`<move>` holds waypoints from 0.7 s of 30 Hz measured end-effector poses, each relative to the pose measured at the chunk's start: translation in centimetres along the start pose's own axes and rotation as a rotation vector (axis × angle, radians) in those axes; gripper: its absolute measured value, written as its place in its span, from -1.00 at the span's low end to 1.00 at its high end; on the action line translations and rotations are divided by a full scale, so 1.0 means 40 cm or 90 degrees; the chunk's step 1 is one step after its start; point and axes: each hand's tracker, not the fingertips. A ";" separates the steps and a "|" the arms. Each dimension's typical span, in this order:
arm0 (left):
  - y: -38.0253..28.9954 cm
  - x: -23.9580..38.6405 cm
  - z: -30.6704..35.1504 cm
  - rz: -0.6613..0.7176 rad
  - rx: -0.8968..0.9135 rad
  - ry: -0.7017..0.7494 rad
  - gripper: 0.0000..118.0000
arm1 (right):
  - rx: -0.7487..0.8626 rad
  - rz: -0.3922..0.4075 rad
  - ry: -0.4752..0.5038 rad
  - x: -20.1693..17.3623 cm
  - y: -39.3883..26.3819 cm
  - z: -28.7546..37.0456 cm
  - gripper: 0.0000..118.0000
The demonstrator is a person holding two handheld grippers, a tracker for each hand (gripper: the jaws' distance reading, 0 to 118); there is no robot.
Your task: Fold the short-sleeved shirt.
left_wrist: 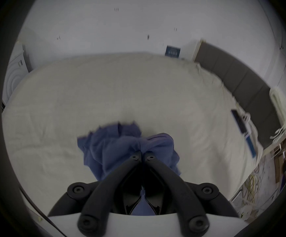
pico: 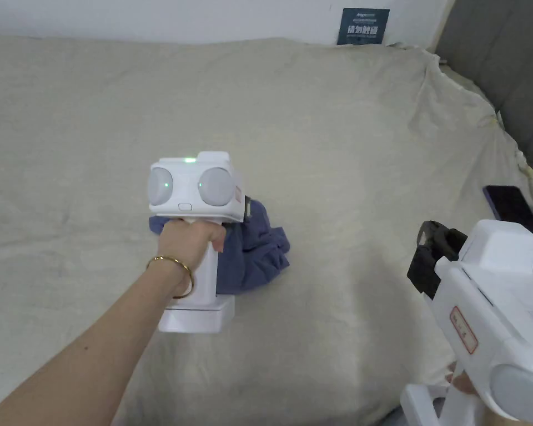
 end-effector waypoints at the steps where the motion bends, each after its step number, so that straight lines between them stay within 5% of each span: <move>1: -0.016 0.003 -0.013 -0.002 -0.010 0.001 -1.00 | -0.004 0.000 0.001 -0.002 -0.003 -0.002 -1.00; 3: -0.045 0.009 -0.033 0.003 -0.013 -0.002 -0.96 | -0.011 0.003 0.004 -0.008 -0.010 -0.009 -1.00; 6: -0.060 0.007 -0.050 0.007 -0.010 0.001 -0.51 | -0.020 0.003 0.009 -0.016 -0.017 -0.014 -1.00; 8: -0.054 0.008 -0.047 -0.007 -0.007 -0.004 -0.43 | -0.022 0.005 0.014 -0.024 -0.018 -0.016 -1.00; 13: 0.013 -0.002 0.045 -0.017 0.060 -0.041 0.97 | -0.015 0.011 0.023 -0.041 -0.004 -0.015 -1.00; 21: 0.080 -0.088 0.313 0.028 0.351 -0.008 1.00 | 0.034 0.018 0.048 -0.093 0.057 -0.011 -1.00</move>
